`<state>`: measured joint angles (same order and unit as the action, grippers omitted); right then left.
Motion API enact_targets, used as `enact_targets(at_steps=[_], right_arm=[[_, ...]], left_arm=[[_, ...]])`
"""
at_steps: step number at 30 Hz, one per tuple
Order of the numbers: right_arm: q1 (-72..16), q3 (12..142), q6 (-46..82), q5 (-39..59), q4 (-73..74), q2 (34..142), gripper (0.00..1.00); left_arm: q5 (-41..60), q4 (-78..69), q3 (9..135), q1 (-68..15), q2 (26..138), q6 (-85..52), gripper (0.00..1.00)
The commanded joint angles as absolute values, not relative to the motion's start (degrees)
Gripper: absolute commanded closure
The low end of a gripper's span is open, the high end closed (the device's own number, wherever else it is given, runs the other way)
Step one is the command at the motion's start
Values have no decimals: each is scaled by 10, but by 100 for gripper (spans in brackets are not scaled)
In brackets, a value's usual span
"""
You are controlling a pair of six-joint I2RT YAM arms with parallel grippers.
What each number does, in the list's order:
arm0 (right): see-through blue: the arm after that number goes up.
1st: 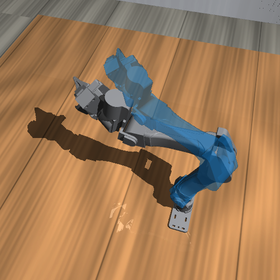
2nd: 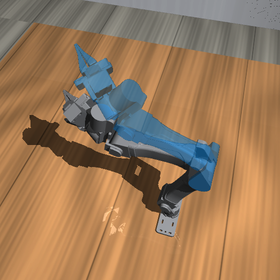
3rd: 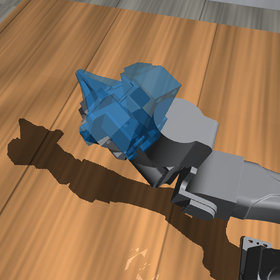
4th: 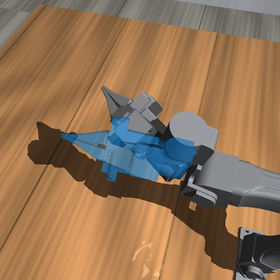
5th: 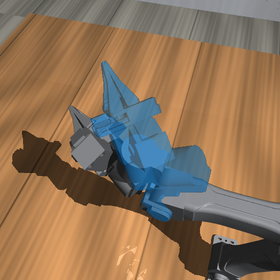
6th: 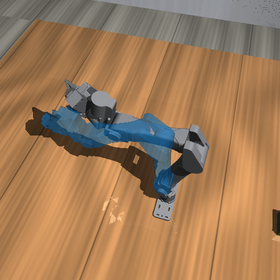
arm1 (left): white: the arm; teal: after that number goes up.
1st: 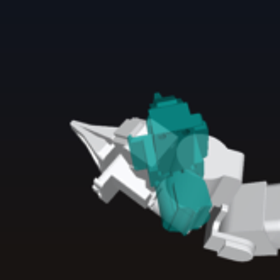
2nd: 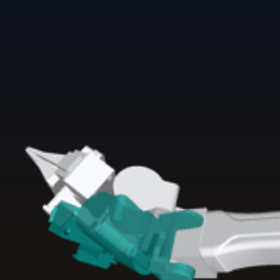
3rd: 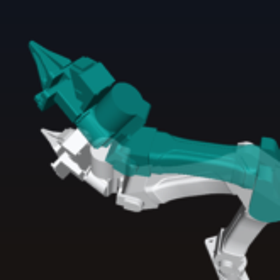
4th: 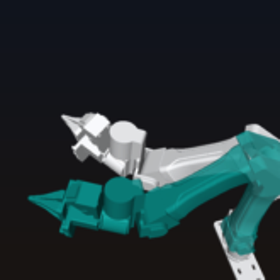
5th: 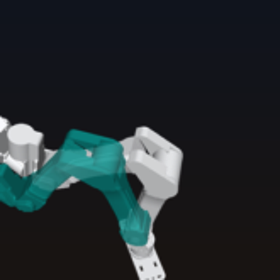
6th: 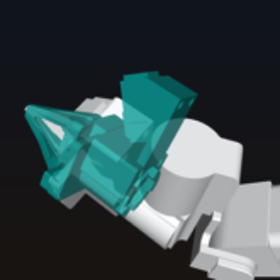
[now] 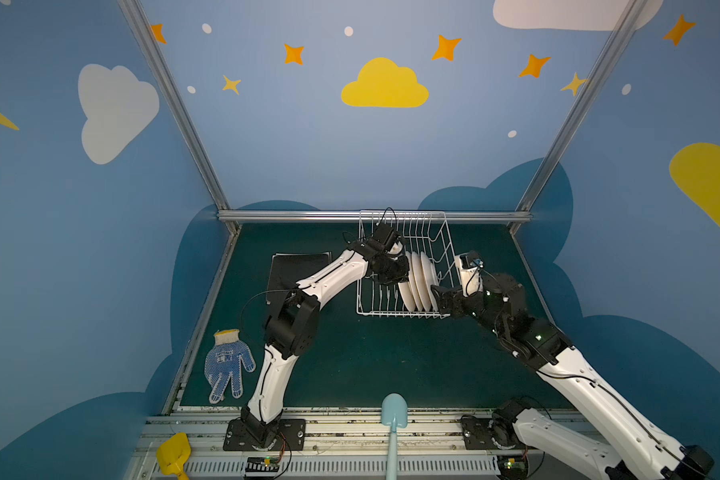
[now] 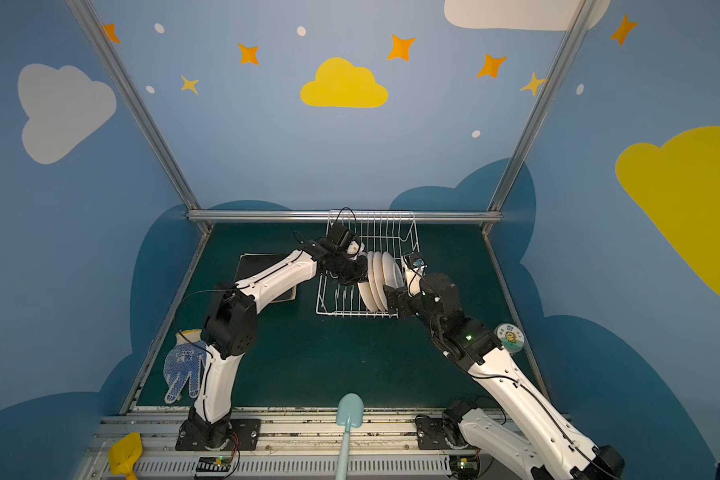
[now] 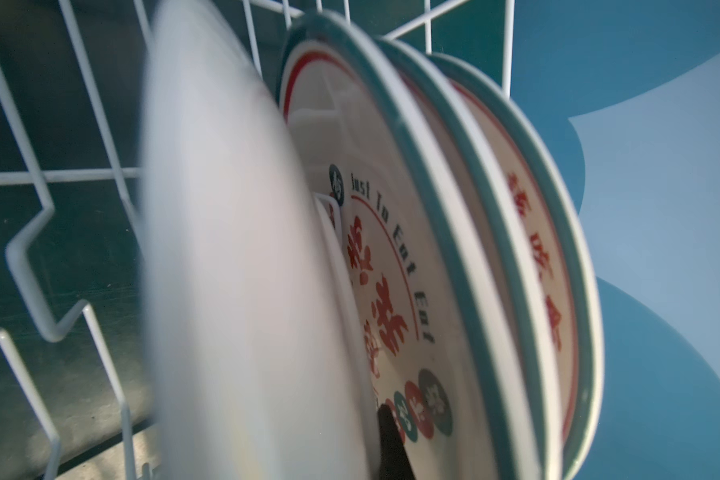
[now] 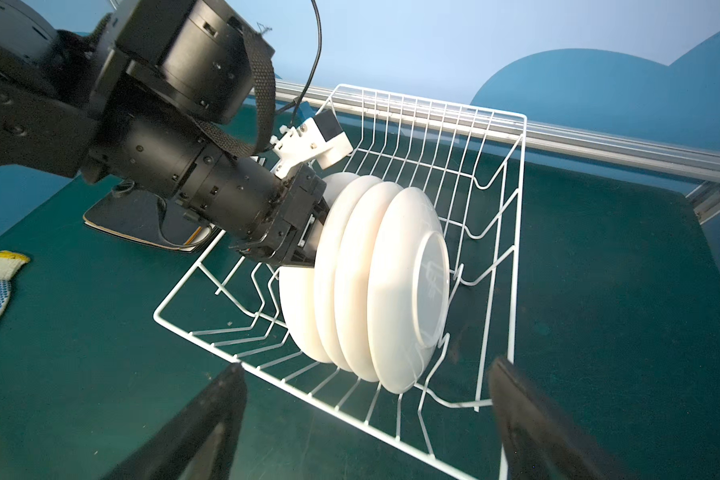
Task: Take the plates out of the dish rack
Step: 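Lower the left gripper onto the rim of the nearest round white plate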
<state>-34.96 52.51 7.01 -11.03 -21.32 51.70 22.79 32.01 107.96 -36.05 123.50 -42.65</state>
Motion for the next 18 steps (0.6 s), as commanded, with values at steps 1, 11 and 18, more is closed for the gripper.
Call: enact_targets(at_steps=[1,11,18], right_arm=[[-347,537,67,-116,-220,510,9],[-347,540,64,-120,-221,509,9],[-347,537,66,-117,-219,508,9]], left_arm=[[247,313,1068,-366,1211,-432,97],[285,300,1073,-364,1166,-448,97],[311,273,1037,-360,1114,-469,97]])
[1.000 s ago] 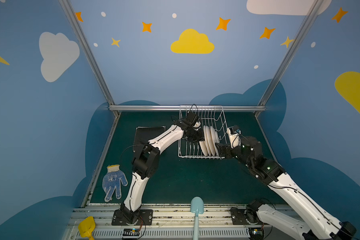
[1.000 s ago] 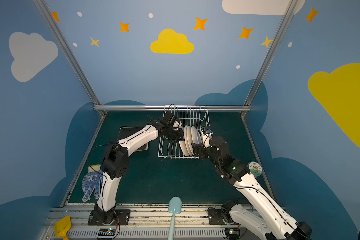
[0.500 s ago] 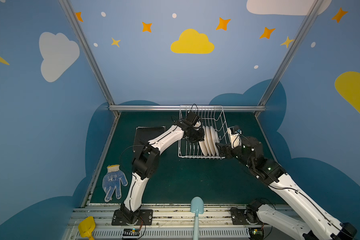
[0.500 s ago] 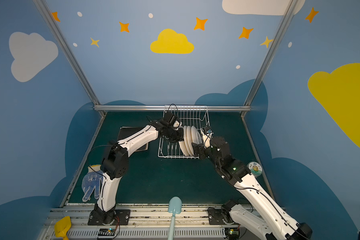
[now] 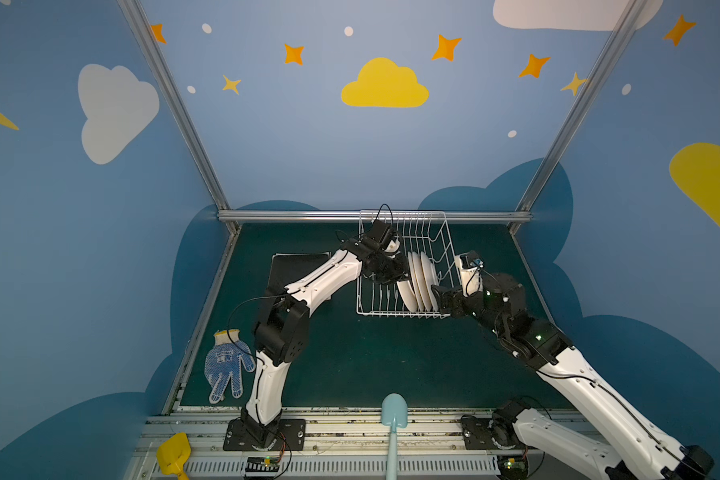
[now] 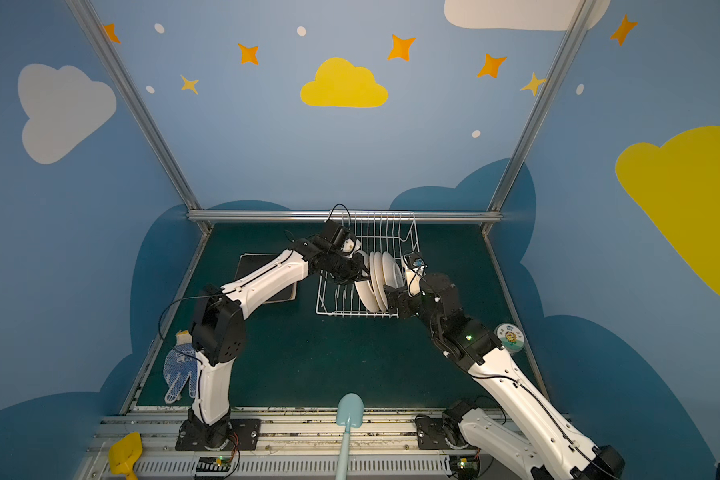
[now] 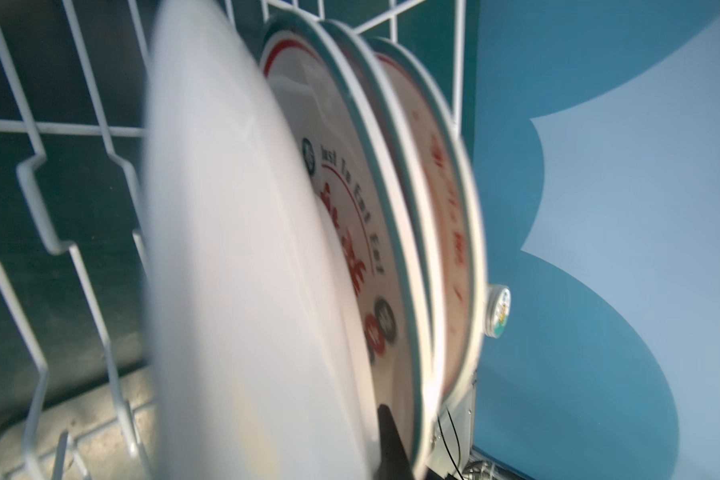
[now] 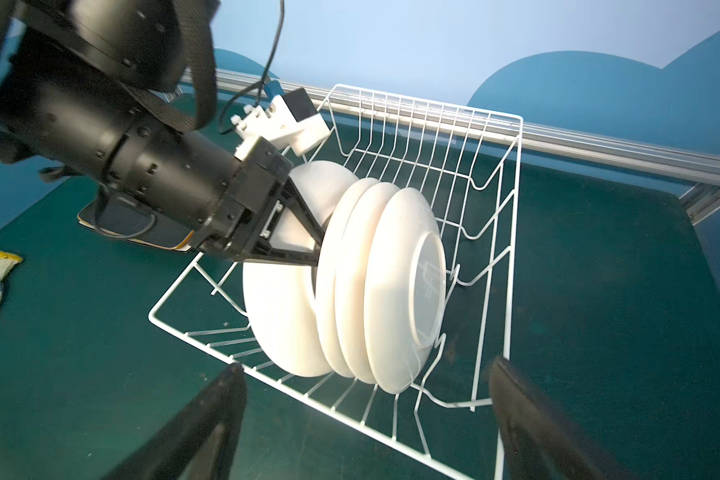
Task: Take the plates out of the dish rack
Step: 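Lower the left gripper onto the rim of the nearest round white plate, then close the left gripper on the plate rim and tilt it out of the slot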
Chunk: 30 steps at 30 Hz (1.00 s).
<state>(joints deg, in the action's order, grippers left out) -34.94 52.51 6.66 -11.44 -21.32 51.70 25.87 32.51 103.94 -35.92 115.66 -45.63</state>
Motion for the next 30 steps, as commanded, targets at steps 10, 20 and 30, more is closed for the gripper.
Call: enact_targets(at_steps=[10,20,30], right_arm=[[-347,545,70,-114,-214,509,9],[-347,544,79,-113,-210,510,9],[-348,554,85,-103,-206,522,9]], left_arm=[[312,301,1022,-350,1073,-456,97],[304,306,986,-340,1038,-443,97],[319,310,975,-327,1015,-434,97]])
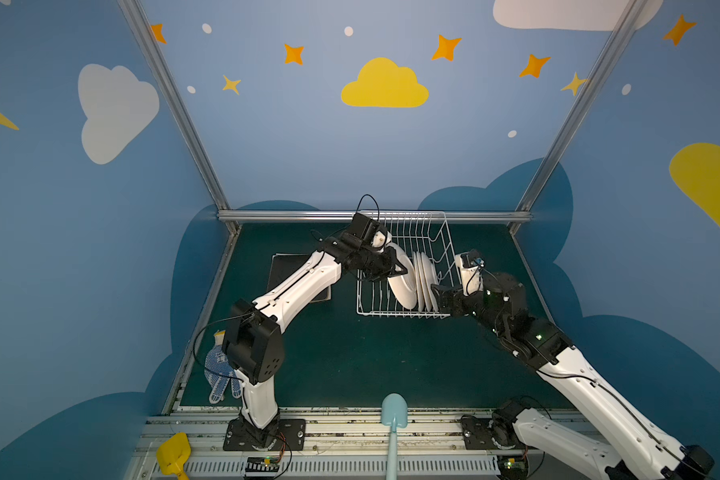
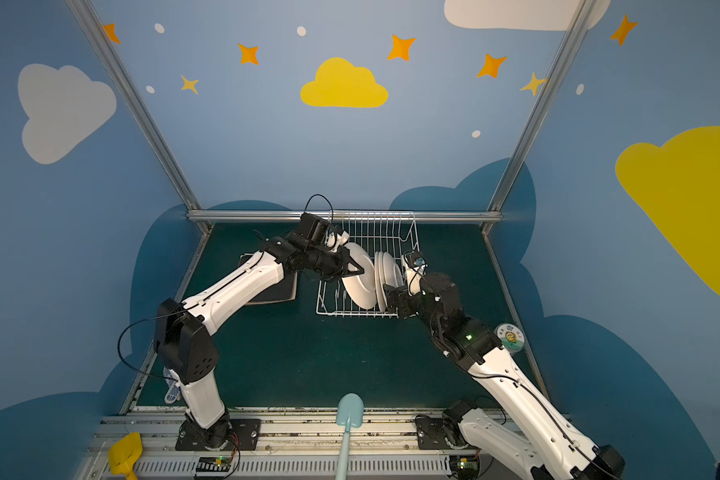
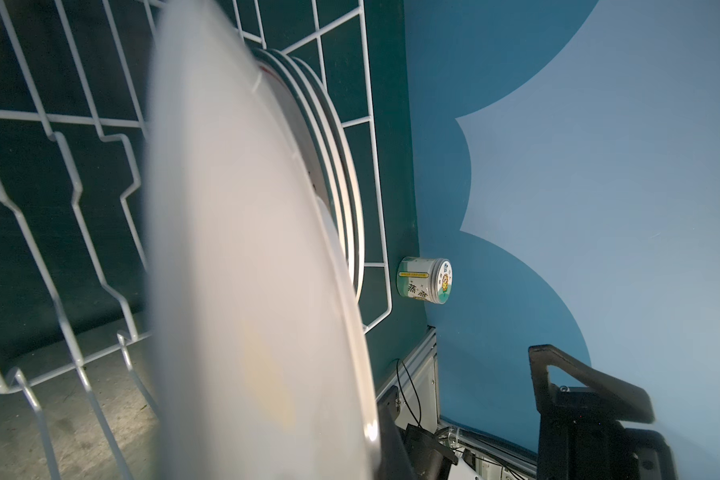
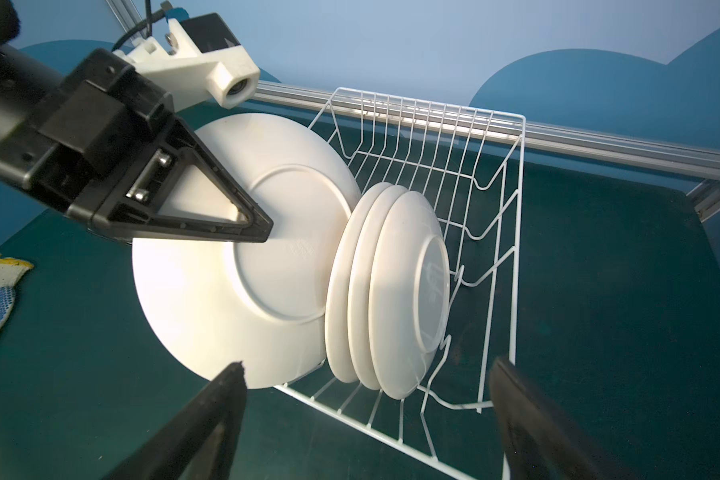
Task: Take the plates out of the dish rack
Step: 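Close the left gripper on the plate rim and tilt it out of the slot, then lift the white plate up from the rack while the right gripper reaches toward it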
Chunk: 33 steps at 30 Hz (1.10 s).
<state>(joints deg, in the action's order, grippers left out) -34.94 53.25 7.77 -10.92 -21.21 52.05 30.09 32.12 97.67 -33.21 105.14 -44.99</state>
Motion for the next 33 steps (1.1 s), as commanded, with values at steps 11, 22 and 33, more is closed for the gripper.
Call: enact_targets(at_steps=[11,22,33], right_arm=[[-349,559,99,-92,-198,534,9],[-349,563,99,-81,-188,546,9],[-343,586,148,-64,-196,557,8]], left_arm=[[322,322,956,-314,985,-425,97],[276,343,937,-307,954,-397,97],[236,357,956,-297,934,-298,97]])
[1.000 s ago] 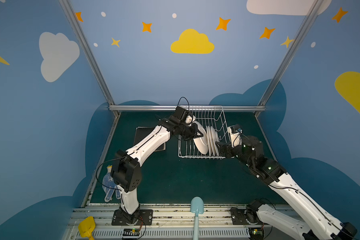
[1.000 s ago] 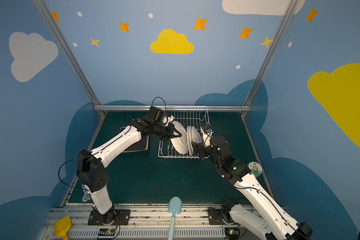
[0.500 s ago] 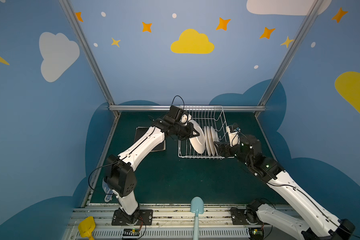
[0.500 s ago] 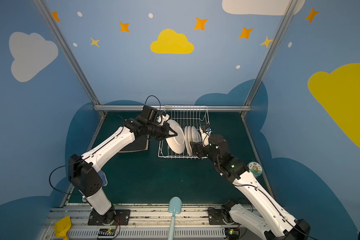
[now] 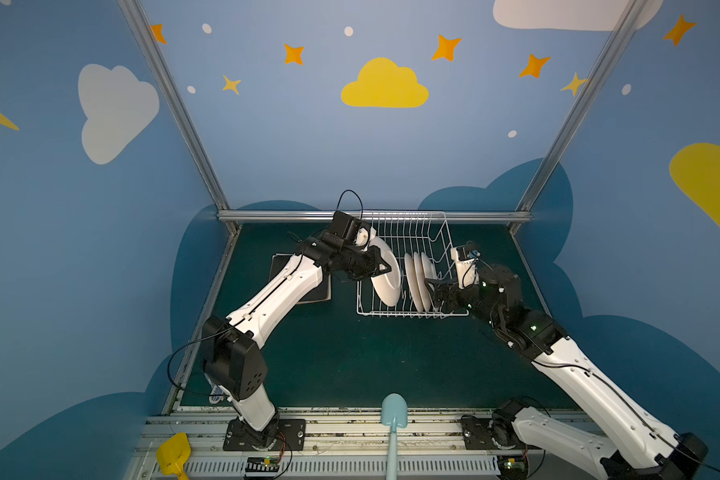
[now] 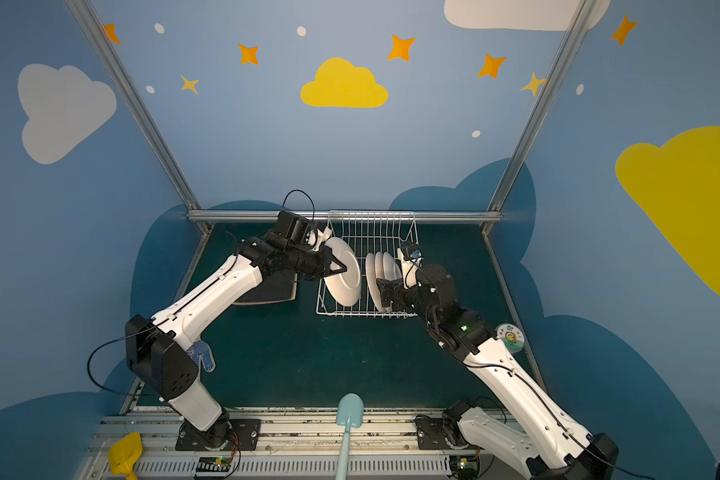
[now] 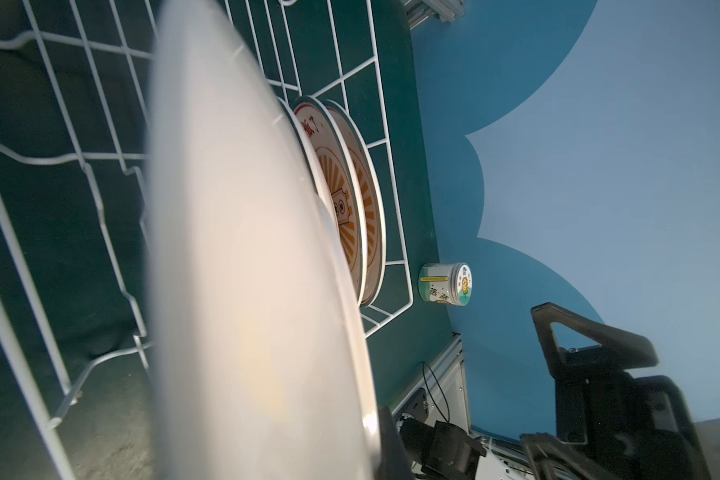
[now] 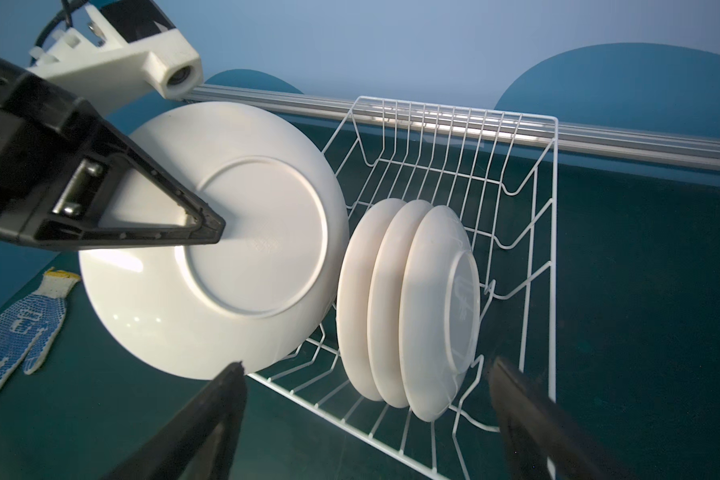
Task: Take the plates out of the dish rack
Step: 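Lift the white plate up from the rack while the right gripper reaches toward it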
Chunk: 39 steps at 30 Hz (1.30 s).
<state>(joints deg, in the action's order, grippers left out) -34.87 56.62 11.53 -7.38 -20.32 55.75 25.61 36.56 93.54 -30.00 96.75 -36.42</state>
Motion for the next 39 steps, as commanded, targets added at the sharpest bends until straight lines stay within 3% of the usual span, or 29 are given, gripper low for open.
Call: enact_targets(at_steps=[1,8,17,26,39], right_arm=[[-335,583,168,-47,-181,555,7],[-294,587,277,26,-132,558,6],[-248,646,355,107,-161,594,5],[-208,684,480,252,-101,664,6],[-217,749,522,330,-95,745,11]], left_arm=[[223,360,955,-297,929,-269,97],[115,360,950,-297,899,-115,97],[-56,200,833,-310,798,68,97],[-84,63,708,-336,728,311,97],[-178,-51,607,-397,719,510,97]])
